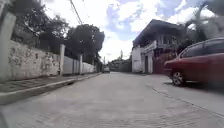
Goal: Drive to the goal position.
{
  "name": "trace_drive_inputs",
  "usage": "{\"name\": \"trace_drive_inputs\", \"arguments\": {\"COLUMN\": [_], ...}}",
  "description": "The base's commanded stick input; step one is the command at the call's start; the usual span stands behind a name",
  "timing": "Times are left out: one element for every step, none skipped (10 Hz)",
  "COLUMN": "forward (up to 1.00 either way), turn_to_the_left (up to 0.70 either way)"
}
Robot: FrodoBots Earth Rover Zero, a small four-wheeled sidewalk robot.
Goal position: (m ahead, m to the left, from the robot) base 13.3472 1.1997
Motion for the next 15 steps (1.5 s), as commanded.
{"name": "trace_drive_inputs", "arguments": {"forward": [0.7, 0.7, 0.7, 0.7, 0.7, 0.7, 0.7, 0.7, 0.7, 0.7, 0.7, 0.7, 0.7, 0.7, 0.7], "turn_to_the_left": [-0.2, -0.33, -0.35, -0.35, -0.35, -0.35, -0.35, -0.35, -0.35, -0.35, -0.35, -0.35, -0.12, -0.03, 0.0]}}
